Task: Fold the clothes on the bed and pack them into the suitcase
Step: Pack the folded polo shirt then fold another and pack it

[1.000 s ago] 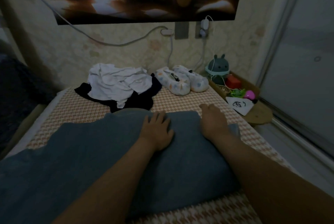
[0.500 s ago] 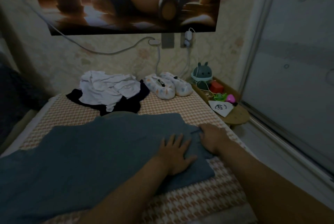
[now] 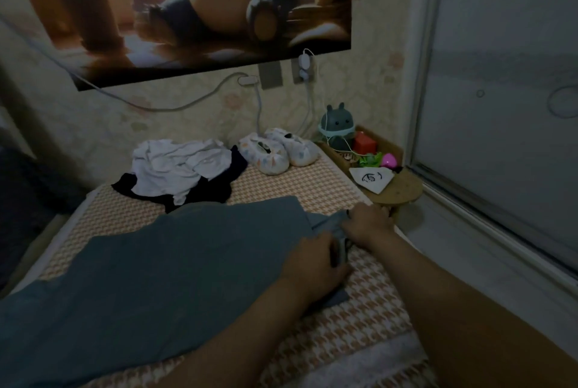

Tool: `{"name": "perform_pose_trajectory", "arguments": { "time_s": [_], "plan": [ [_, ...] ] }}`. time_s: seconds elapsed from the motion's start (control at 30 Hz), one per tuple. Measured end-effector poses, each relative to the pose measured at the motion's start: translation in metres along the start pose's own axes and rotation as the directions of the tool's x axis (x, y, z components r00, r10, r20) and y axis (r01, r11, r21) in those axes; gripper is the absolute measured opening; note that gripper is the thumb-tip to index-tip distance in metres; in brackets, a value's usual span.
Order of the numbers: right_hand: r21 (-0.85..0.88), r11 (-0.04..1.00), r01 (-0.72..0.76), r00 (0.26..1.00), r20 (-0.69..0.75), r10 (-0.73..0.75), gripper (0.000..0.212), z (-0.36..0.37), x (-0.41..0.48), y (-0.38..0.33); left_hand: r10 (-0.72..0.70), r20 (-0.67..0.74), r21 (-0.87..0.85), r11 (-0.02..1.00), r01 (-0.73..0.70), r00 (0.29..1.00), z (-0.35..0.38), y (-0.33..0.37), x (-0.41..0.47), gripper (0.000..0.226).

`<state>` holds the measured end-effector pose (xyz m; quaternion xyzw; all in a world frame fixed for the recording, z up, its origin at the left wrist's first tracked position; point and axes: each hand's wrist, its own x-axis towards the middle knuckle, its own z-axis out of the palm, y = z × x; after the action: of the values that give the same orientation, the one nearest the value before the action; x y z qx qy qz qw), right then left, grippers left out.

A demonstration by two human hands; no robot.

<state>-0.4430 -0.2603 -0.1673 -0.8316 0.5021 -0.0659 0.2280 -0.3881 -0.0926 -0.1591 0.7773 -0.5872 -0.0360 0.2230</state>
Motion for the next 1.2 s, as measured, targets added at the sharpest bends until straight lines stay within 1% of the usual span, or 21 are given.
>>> {"name": "perform_pose_trajectory", "arguments": {
  "time_s": [0.03,0.1,0.17,0.23,0.3,0.33,0.4,0.47,0.5,0.57,0.63,0.7,0.77,0.83,0.9,0.93,0.97,1.0,1.07,1.13,1.2],
  "plan": [
    [0.089,0.996,0.023,1.0,-0.014,-0.022,0.027,-0.001,0.004,0.003,-0.049,0.001,0.008,0.999,0.049,0.999,0.0,0.003,0.006,0.029],
    [0.252,0.966,0.056,0.998,-0.038,-0.048,0.028,-0.003,0.008,0.008,-0.132,0.018,0.055,0.99,0.131,0.991,0.003,0.009,0.018,0.03],
    [0.365,0.927,0.09,0.995,-0.081,-0.064,0.028,-0.007,0.008,0.009,-0.17,0.03,0.114,0.98,0.166,0.985,0.006,0.014,0.027,0.019],
    [0.463,0.883,0.071,0.997,-0.035,-0.062,0.028,-0.009,0.007,0.008,-0.187,0.021,0.145,0.973,0.182,0.982,0.007,0.012,0.031,0.026],
    [0.511,0.859,0.01,0.996,0.068,-0.053,0.03,-0.008,0.01,0.006,-0.213,-0.018,0.056,0.975,0.214,0.977,0.004,0.008,0.03,0.034],
    [0.518,0.856,-0.005,0.994,0.095,-0.052,0.026,-0.009,0.011,0.002,-0.246,-0.056,-0.037,0.969,0.244,0.968,0.002,0.005,0.027,0.035],
    [0.595,0.804,-0.004,0.996,0.077,-0.053,0.019,-0.012,0.01,-0.011,-0.364,-0.139,-0.272,0.908,0.318,0.921,-0.007,-0.001,0.019,0.033],
    [0.708,0.706,0.03,0.998,0.024,-0.066,0.015,-0.017,0.001,-0.037,-0.503,-0.175,-0.454,0.804,0.384,0.847,-0.019,-0.01,0.013,0.03],
    [0.747,0.663,0.048,0.996,0.016,-0.09,0.016,-0.019,-0.004,-0.052,-0.545,-0.179,-0.497,0.769,0.403,0.819,-0.024,-0.016,0.009,0.03],
    [0.785,0.617,0.053,0.979,0.08,-0.185,0.012,-0.025,-0.017,-0.084,-0.593,-0.13,-0.46,0.746,0.481,0.795,-0.036,-0.034,-0.002,0.028],
    [0.73,0.68,0.061,0.948,0.17,-0.268,0.024,-0.029,-0.028,-0.108,-0.602,-0.018,-0.244,0.777,0.581,0.798,-0.048,-0.058,-0.02,0.027],
    [0.584,0.793,0.177,0.95,0.109,-0.292,0.024,-0.025,-0.027,-0.12,-0.562,0.12,-0.032,0.822,0.569,0.818,-0.059,-0.079,-0.041,0.027],
    [0.447,0.863,0.237,0.962,0.016,-0.273,0.023,-0.015,-0.021,-0.118,-0.504,0.205,-0.026,0.854,0.52,0.839,-0.069,-0.093,-0.055,0.029],
    [0.354,0.892,0.281,0.943,0.07,-0.325,0.017,-0.001,-0.019,-0.112,-0.485,0.147,-0.027,0.87,0.493,0.862,-0.076,-0.103,-0.057,0.03],
    [0.202,0.908,0.367,0.891,0.204,-0.405,0.015,0.012,-0.022,-0.106,-0.497,-0.082,0.029,0.865,0.501,0.864,-0.078,-0.111,-0.049,0.03],
    [0.163,0.906,0.39,0.87,0.257,-0.421,0.016,0.018,-0.026,-0.104,-0.471,-0.195,0.033,0.874,0.486,0.86,-0.079,-0.113,-0.043,0.027],
    [0.161,0.905,0.394,0.857,0.291,-0.425,0.018,0.022,-0.03,-0.103,-0.421,-0.259,0.028,0.897,0.442,0.869,-0.077,-0.116,-0.037,0.021],
    [0.162,0.905,0.393,0.854,0.301,-0.424,0.02,0.026,-0.033,-0.103,-0.347,-0.273,0.045,0.927,0.373,0.897,-0.073,-0.12,-0.029,0.018],
    [0.13,0.906,0.402,0.861,0.282,-0.422,0.029,0.03,-0.038,-0.101,-0.249,-0.184,0.153,0.948,0.278,0.951,-0.061,-0.129,-0.015,0.026],
    [0.05,0.896,0.441,0.861,0.26,-0.438,0.05,0.033,-0.04,-0.096,-0.336,-0.103,0.179,0.919,0.35,0.936,-0.051,-0.141,-0.005,0.031],
    [0.009,0.889,0.457,0.86,0.249,-0.445,0.061,0.035,-0.04,-0.088,-0.407,-0.024,0.18,0.897,0.404,0.913,-0.045,-0.15,0.004,0.031]
  ]
}}
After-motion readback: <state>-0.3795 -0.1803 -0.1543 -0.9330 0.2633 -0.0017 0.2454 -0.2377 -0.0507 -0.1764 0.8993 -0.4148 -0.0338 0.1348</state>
